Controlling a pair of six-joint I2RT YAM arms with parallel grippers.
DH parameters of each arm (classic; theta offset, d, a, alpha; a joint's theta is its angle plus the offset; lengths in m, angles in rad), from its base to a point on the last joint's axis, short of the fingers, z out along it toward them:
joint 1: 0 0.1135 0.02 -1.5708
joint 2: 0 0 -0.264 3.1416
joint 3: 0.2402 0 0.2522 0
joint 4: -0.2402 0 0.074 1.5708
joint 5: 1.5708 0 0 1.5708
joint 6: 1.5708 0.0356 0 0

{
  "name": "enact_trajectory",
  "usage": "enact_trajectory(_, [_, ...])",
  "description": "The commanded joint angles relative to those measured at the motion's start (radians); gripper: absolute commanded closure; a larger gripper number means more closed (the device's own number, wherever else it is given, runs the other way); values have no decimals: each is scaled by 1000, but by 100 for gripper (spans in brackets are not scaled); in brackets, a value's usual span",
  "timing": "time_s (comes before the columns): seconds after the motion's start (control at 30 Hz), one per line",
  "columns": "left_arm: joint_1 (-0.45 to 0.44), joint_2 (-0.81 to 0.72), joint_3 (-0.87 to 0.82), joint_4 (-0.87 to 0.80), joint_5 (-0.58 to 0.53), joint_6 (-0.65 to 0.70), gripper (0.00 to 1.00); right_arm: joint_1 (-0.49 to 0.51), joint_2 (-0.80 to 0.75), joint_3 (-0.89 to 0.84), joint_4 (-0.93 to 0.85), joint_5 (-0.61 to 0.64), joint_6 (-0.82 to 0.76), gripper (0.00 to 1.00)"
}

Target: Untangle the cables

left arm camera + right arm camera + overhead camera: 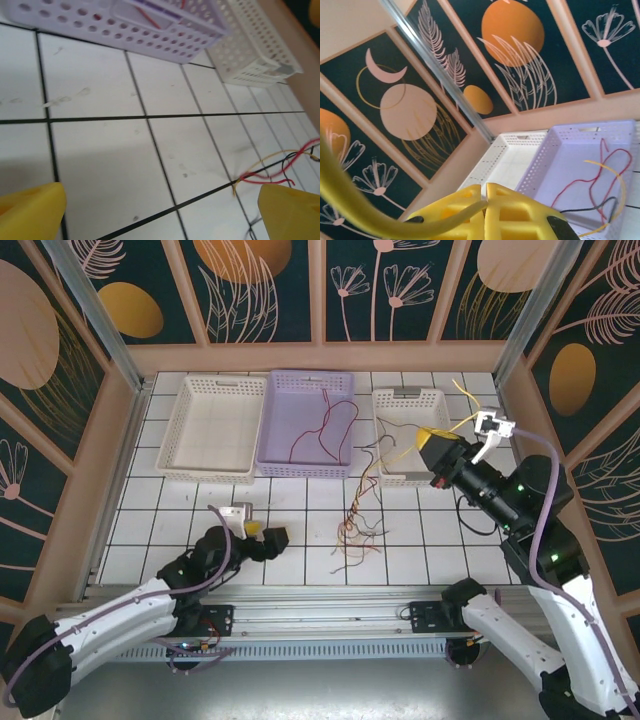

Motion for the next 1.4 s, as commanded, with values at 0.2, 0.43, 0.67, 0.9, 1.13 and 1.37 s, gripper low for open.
enact_trajectory(0.2, [-4,162,-33,418,289,52,3,-10,96,105,72,-120,63,100])
enact_trajectory(0.43, [-7,243,-13,540,408,33,3,-13,169,148,101,-134,72,100])
enact_trajectory(0.67, [-26,251,-8,560,452,30,2,-14,246,171,144,-180,89,100])
enact_trajectory(0.9, [-26,288,30,506,414,91,2,-15,289,198,173,-240,109,100])
enact_trajectory(1.13, [-26,309,34,471,375,144,1,-15,297,238,168,-276,119,100])
enact_trajectory(1.37, [-26,375,42,515,377,145,2,-14,307,258,185,-314,149,100])
